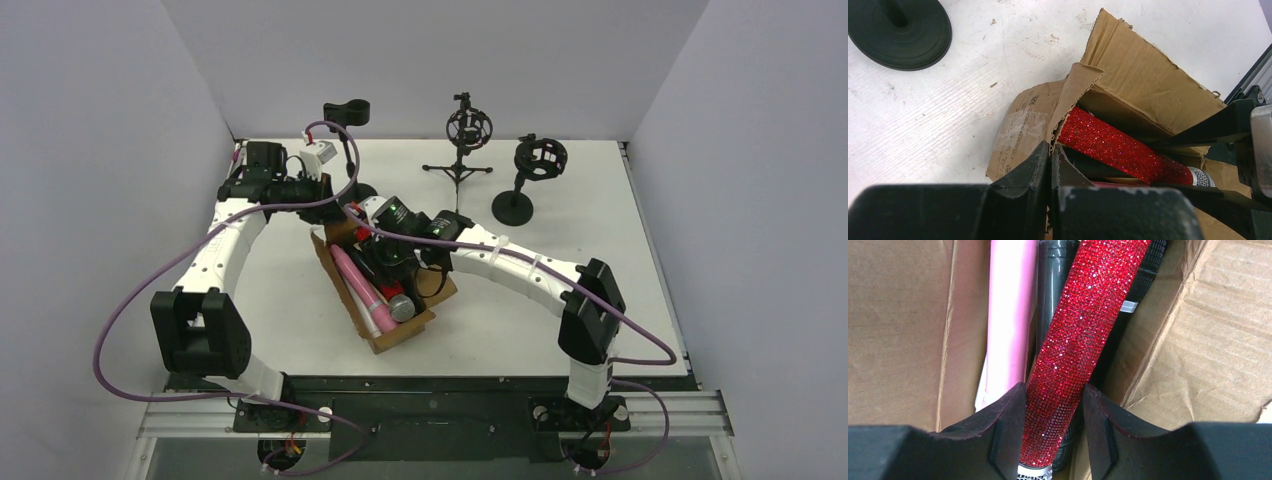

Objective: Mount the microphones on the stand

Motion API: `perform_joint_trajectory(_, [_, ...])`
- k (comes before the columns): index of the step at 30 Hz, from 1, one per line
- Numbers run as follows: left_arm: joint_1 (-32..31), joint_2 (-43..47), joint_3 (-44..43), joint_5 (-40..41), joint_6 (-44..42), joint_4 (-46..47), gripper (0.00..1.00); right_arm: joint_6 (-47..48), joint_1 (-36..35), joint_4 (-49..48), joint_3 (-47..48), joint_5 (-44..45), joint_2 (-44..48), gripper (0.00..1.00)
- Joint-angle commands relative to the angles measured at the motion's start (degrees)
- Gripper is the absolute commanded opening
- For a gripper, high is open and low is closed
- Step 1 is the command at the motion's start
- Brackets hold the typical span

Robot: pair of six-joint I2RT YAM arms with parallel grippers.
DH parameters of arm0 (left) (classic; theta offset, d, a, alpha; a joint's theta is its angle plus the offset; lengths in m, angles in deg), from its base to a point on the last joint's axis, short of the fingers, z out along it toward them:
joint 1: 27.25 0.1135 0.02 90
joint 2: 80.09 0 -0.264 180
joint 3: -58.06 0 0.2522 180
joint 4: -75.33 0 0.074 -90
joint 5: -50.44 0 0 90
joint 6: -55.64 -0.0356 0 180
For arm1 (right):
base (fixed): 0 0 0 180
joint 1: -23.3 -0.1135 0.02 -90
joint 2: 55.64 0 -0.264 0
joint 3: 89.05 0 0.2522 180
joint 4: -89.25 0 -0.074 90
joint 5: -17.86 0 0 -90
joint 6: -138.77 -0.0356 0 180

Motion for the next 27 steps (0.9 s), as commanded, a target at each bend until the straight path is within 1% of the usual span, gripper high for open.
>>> perform_joint_trajectory(1, [0.17,2.48,-1.82,-3.11,0.52,5.42,0.0,1.83,0.05,3.92,1.65,-1.52,-1.33,0.29])
perform_joint_trajectory(2, [0.17,2.25,-2.08,-3.16,0.53,5.1,0.0,1.91,0.14,4.09,1.58,-2.12,-1.43,0.33])
perform_joint_trajectory(3, [0.13,1.88,-2.58,-3.45,0.6,4.9,0.0,1.86,0.54,4.21,1.46,-3.09,-1.55,0.4])
perform_joint_trajectory(7, [0.0,1.9,-2.93,-3.45,1.13,5.8,0.0,1.88,1.67,3.7,0.73,-6.6,-2.64,0.49])
perform_joint_trajectory(11, [0.0,2.26,-2.59,-3.6,1.52,7.23,0.0,2.25,2.21,4.19,1.3,-9.08,-4.75,0.53])
perform_joint_trajectory(15, [-0.21,1.6,-2.76,-4.39,2.52,7.93,0.0,2.04,2.84,3.93,1.41,-10.29,-5.73,0.53])
perform_joint_trajectory(17, [-0.34,1.2,-3.07,-4.76,2.57,7.71,0.0,1.8,2.95,3.66,1.36,-10.24,-5.83,0.45])
perform_joint_trajectory(18, [-0.35,1.16,-3.03,-4.9,2.43,7.74,0.0,1.72,2.94,3.6,1.47,-10.07,-5.82,0.31])
perform_joint_trajectory(19, [-0.35,1.2,-2.95,-5.11,2.31,7.79,0.0,1.55,2.91,3.53,1.53,-9.6,-5.58,0.22])
perform_joint_trajectory(20, [-0.36,1.47,-2.62,-5.47,2.01,7.82,0.0,1.51,2.84,3.17,1.44,-9.04,-5.25,0.06])
perform_joint_trajectory(21, [-0.29,1.66,-2.35,-5.69,1.93,8.11,0.0,1.41,2.81,2.83,1.3,-8.73,-4.15,0.02])
perform_joint_trajectory(22, [-0.32,1.98,-1.81,-5.64,2.05,8.52,0.0,1.04,2.77,1.63,0.7,-7.62,-3.26,0.0])
perform_joint_trajectory(27, [-0.08,1.92,-1.7,-5.6,0.84,8.22,0.0,0.14,3.9,-0.1,2.03,-4.24,5.26,0.0])
